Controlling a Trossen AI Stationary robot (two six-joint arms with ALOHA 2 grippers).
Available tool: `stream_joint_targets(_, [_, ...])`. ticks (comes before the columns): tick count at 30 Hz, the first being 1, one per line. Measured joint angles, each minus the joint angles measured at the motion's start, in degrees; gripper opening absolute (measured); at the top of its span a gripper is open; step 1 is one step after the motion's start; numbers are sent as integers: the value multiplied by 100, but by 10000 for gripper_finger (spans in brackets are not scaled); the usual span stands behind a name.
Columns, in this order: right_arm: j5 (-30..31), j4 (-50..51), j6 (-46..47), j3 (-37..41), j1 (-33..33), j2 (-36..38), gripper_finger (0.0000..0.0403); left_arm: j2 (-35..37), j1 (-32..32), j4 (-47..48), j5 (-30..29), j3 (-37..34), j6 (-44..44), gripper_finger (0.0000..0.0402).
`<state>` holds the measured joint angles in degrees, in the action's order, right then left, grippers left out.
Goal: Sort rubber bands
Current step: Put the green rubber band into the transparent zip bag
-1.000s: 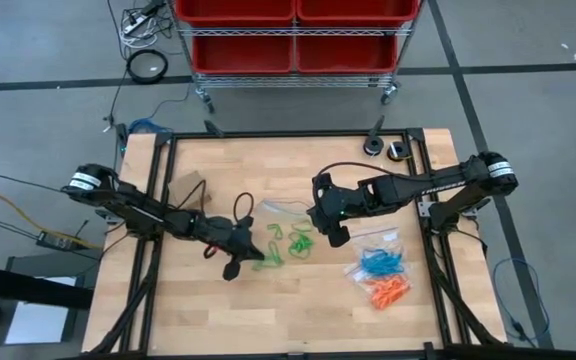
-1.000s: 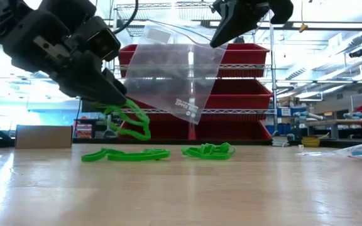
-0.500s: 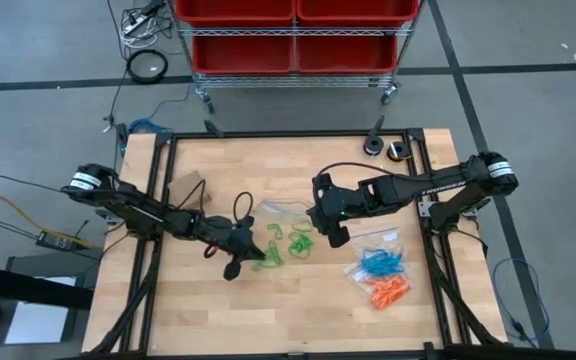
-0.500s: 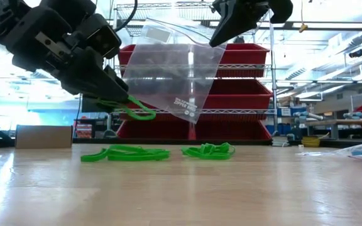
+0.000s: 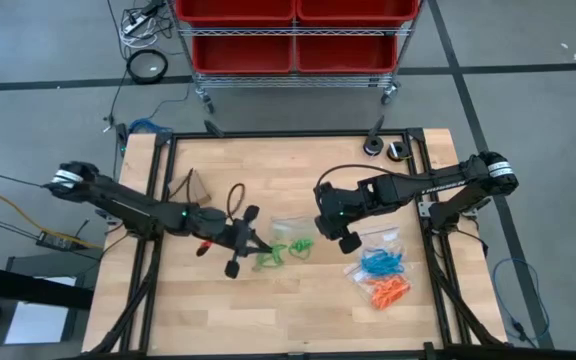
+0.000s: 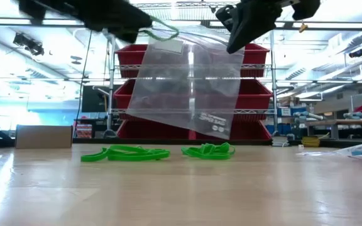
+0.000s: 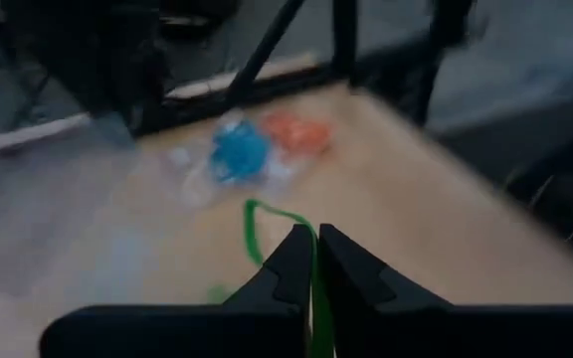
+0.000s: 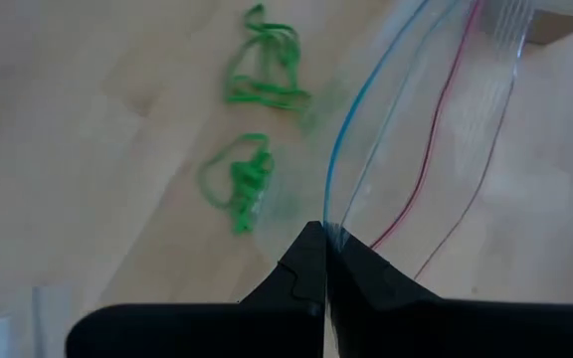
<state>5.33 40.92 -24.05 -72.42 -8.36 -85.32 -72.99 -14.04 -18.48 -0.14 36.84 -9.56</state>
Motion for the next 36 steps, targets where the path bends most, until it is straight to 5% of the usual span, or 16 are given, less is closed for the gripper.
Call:
stream_joint_targets(5, [-115,157,0,0,0,0,0,78,68,3030,-787,1608,-999,46])
stream_joint_targets(9, [-107,152,-1,0,0,0,0,-38,336,4256,-442,2348,-929,72])
stream_joint_targets(14, [-104,176,-2,0,0,0,0,-266,468,4344,436,2124,-496,67])
stream_joint_targets(23, [-44,489,126,-4,4,-1,0,-422,551,4394,52,1606,-143,54])
stream_joint_targets(27, [61,531,192,-4,4,0,0,-428,709,3359,27,522,292,71])
stream_joint_targets(31, [67,442,192,-4,4,0,0,-437,803,1349,106,-811,952,86])
stream_joint_targets(36, [60,439,192,-4,20,0,0,-531,798,-621,187,-1644,1264,113])
